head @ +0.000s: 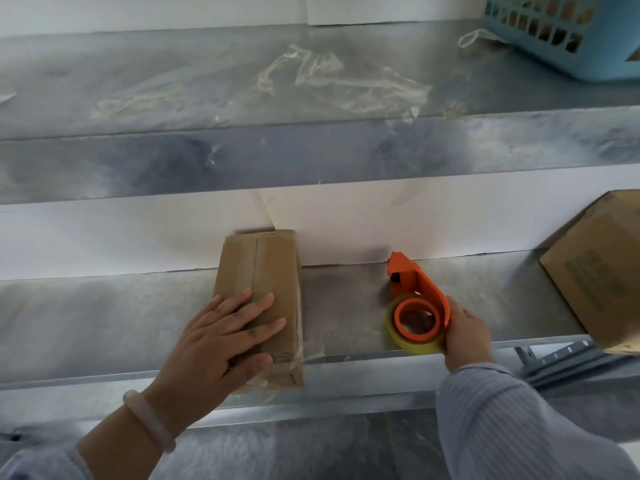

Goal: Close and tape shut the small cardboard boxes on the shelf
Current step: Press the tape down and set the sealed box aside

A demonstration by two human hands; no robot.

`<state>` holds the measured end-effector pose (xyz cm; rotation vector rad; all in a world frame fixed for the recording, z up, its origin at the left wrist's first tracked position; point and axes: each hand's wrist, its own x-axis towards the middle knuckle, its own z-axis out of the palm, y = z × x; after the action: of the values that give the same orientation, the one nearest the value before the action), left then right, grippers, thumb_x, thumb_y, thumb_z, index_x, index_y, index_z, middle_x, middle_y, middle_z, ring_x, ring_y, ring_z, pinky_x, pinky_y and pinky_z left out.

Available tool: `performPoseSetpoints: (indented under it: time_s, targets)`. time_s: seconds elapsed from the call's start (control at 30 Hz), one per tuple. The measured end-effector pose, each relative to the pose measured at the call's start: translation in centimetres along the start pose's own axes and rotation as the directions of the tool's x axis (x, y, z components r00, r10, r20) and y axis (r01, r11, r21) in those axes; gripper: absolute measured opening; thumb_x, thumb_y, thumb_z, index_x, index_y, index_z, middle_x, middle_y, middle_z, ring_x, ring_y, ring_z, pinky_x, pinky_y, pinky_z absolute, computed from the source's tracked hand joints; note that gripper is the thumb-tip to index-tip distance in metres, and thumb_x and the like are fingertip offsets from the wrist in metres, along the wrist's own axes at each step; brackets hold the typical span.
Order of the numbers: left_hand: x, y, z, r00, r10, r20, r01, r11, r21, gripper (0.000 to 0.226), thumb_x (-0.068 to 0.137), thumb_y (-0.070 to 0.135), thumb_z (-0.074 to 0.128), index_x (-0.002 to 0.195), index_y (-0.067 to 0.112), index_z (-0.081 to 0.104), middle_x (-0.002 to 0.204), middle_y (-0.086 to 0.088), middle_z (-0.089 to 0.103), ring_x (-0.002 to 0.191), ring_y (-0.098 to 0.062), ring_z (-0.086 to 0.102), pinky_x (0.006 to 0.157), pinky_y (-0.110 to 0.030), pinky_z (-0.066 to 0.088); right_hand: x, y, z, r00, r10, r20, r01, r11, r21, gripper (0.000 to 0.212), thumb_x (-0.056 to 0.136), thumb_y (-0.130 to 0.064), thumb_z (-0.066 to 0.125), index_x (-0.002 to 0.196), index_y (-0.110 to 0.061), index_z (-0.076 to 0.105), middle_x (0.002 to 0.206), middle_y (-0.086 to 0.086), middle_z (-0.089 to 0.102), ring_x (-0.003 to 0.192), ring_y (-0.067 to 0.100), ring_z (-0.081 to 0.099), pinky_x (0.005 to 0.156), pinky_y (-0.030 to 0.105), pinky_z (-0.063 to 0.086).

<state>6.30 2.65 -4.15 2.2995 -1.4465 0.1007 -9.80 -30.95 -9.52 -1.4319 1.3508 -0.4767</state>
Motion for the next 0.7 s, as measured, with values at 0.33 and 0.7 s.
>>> performPoseSetpoints:
  time_s: [0.33, 0.7]
  targets:
    - [0.0, 0.1, -0.1, 1.0, 0.003, 0.02, -0.003, 1.0, 0.007, 0.046, 0.098, 0.062, 0.035, 0.141, 0.048, 0.042, 0.154, 0.019, 0.036, 0.147, -0.01, 0.026, 0.12, -0.035, 0.016, 2.9, -1.1, -1.8, 0.993, -0.121, 0.002, 0.111, 0.906, -0.409, 0.04, 0.105, -0.033, 0.032, 0.094, -0.012, 0.065, 0.092, 0.013, 0.064, 0.091, 0.03, 0.056, 0.091, 0.042, 0.043]
    - [-0.1, 0.6, 0.0, 0.997, -0.078, -0.027, 0.075, 0.994, -0.08, 0.069, 0.091, 0.073, 0.035, 0.149, 0.037, 0.031, 0.158, 0.011, 0.029, 0.147, -0.003, 0.019, 0.122, -0.033, 0.009, -12.7, -4.3, 3.8, 0.85, -0.231, 0.474, 0.21, 0.973, 0.098, 0.031, 0.091, -0.048, 0.056, 0.093, -0.02, 0.069, 0.093, 0.001, 0.069, 0.087, 0.015, 0.064, 0.081, 0.034, 0.054]
